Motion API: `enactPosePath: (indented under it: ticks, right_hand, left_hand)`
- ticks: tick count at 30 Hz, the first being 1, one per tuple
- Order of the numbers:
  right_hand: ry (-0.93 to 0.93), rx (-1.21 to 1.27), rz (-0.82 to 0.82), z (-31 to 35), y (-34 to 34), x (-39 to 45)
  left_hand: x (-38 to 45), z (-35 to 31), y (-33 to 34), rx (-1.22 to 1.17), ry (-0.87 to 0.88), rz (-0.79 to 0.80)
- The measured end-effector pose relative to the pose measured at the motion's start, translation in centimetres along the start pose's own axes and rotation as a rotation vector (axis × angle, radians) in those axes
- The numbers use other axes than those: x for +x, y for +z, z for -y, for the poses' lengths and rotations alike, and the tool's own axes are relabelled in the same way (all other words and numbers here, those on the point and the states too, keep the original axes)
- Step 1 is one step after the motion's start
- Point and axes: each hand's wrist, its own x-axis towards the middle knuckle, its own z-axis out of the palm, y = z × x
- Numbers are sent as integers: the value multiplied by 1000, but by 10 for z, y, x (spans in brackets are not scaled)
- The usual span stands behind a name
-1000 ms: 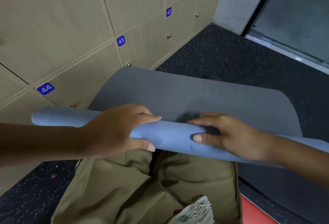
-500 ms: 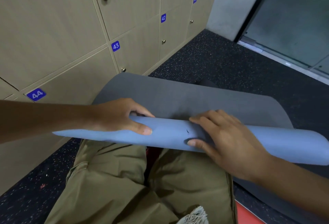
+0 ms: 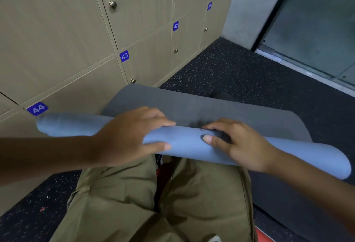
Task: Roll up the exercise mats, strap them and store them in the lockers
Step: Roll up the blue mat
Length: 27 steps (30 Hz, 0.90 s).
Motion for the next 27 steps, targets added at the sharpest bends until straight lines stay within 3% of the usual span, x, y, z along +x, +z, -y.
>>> enactPosePath:
  ticks: [4, 7, 13, 17, 24, 27]
  right_hand:
    - [29, 123, 62, -4, -7, 17]
    - [28, -18, 57, -7, -6, 21]
    - [-100, -255, -236, -4, -2, 9]
    - [-118, -437, -293, -4, 0, -6]
    - [-64, -406, -279, -16, 8, -2]
    - [-49, -353, -257, -23, 4, 8]
  left_hand:
    - [-7, 2, 16, 121, 40, -51]
    - [-1, 10, 15, 75, 27, -1]
    - [20, 19, 6, -60, -53, 100]
    - [39, 31, 1, -154, -104, 206]
    - [65, 48, -8, -342, -162, 330]
    - [65, 47, -6, -242, -143, 235]
